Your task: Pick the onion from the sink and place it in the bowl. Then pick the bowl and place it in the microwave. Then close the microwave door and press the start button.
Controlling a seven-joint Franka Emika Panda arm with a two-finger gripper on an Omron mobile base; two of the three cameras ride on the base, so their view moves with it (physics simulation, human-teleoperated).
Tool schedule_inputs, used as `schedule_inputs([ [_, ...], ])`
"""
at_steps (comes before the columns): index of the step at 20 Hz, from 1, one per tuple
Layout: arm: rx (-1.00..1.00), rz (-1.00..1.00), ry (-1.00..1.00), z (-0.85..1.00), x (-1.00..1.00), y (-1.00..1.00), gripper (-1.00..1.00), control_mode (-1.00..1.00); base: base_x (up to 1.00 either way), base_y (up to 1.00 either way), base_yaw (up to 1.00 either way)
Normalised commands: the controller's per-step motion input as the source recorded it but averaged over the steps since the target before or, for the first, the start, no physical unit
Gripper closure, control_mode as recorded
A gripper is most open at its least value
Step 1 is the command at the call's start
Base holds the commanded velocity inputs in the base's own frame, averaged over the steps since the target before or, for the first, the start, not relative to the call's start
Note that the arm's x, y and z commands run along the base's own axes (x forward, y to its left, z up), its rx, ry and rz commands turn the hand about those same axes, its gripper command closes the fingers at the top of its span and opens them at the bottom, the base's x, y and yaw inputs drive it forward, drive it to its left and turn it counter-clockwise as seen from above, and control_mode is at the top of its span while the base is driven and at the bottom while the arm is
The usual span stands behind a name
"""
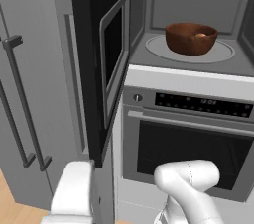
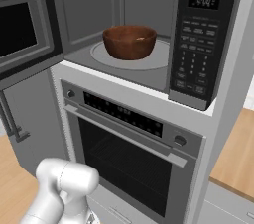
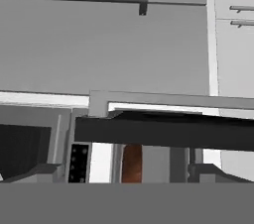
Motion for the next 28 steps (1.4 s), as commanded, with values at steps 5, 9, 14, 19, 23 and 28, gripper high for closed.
schedule_inputs([
  [5,0.0,-0.02,-0.01,-0.16,0.68,0.37,-1.0,-1.0,0.0,0.0,0.0],
  [9,0.0,0.0,0.0,-0.29,0.86,0.29,-1.0,-1.0,0.0,0.0,0.0],
  [14,0.0,-0.02,0.0,-0.41,0.67,0.53,-1.0,-1.0,0.0,0.0,0.0],
  [19,0.0,-0.04,0.0,-0.32,0.68,0.4,-1.0,-1.0,0.0,0.0,0.0],
  [23,0.0,-0.05,0.0,-0.4,0.49,0.65,-1.0,-1.0,0.0,0.0,0.0],
  [28,0.0,-0.08,0.0,-0.23,0.25,0.63,-1.0,-1.0,0.0,0.0,0.0],
])
